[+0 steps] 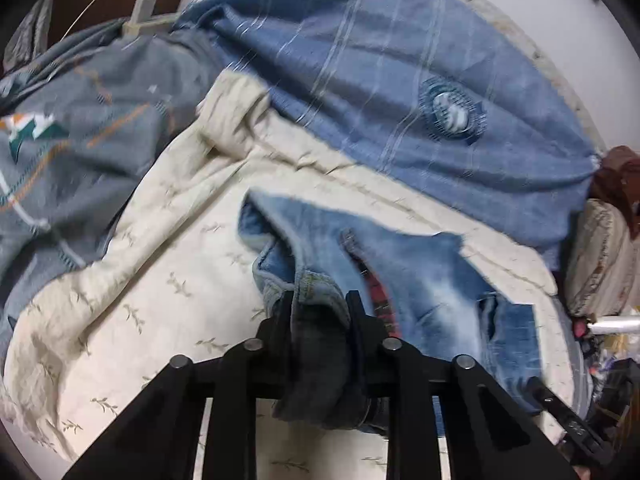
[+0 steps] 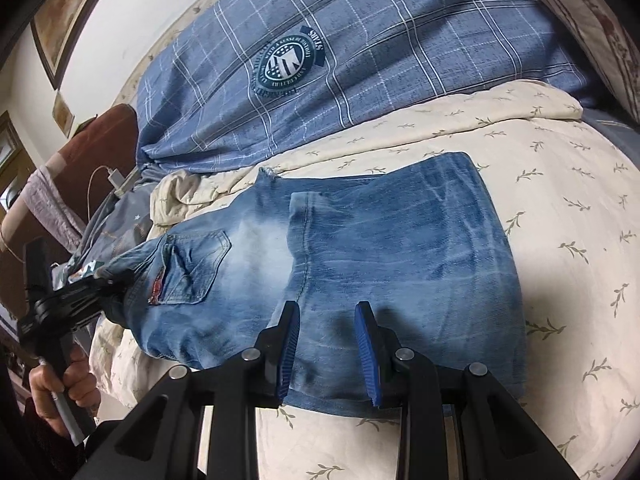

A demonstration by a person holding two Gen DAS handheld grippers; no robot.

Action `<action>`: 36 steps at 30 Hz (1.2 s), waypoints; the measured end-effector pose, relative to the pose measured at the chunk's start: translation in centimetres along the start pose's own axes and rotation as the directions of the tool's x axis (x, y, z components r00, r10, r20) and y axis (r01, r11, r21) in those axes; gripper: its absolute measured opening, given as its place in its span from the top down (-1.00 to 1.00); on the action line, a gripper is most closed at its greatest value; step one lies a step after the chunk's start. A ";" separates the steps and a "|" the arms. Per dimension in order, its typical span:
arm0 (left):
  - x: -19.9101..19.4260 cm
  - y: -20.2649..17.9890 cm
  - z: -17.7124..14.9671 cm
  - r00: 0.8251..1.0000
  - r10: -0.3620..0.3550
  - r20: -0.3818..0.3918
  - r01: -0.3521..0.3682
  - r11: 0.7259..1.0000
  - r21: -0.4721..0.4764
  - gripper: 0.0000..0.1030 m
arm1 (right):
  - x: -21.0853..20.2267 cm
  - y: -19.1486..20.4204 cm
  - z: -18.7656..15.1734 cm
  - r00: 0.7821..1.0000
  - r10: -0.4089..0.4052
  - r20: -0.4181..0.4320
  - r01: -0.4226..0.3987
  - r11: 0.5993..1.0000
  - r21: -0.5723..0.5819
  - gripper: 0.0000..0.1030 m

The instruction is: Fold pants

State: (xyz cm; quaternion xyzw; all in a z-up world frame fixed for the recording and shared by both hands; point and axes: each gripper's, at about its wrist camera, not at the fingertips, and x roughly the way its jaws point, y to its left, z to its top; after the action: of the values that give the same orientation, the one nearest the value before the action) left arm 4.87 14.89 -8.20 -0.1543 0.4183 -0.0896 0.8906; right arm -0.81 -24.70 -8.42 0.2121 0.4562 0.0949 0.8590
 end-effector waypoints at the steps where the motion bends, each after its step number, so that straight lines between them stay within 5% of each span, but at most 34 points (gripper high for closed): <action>1: -0.4 -0.5 0.2 1.000 -0.008 0.006 0.008 1.000 0.016 0.56 | 0.0 0.1 0.0 1.000 -0.001 0.000 0.001 1.000 -0.001 0.38; 9: 0.0 0.5 0.0 1.000 0.000 -0.014 0.000 1.000 -0.020 0.56 | -0.4 0.3 0.0 1.000 -0.009 0.012 0.009 1.000 -0.016 0.38; 17: -0.7 -1.0 0.5 1.000 -0.024 -0.012 0.024 1.000 0.001 0.56 | -0.5 4.2 -0.6 0.992 0.129 -0.006 -0.129 0.980 -0.149 0.32; 20: -0.9 -2.3 0.7 0.999 -0.029 -0.019 0.030 0.999 0.032 0.56 | -1.0 8.1 -1.9 0.981 0.189 0.032 -0.172 0.941 -0.292 -0.51; 24: -1.2 -3.6 1.0 0.999 -0.036 -0.033 0.038 0.997 0.064 0.56 | -1.1 13.0 -3.9 0.970 0.240 0.051 -0.188 0.862 -0.471 -0.51; 28: -1.3 -4.5 1.4 0.998 -0.032 -0.052 0.038 0.994 0.103 0.56 | 0.0 17.5 -5.6 0.967 0.222 0.124 -0.101 0.782 -0.615 -0.51; 36: -1.6 -6.3 2.0 0.994 -0.049 -0.097 0.068 0.978 0.197 0.56 | 2.7 20.6 -5.5 0.959 0.226 0.174 -0.061 0.760 -0.647 -0.51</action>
State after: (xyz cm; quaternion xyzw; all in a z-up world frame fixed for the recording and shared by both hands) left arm 5.20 9.85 -3.69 -0.0722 0.4428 -0.1643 0.8785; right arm -3.17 -3.84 -3.87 -0.0462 0.2716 0.2829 0.9187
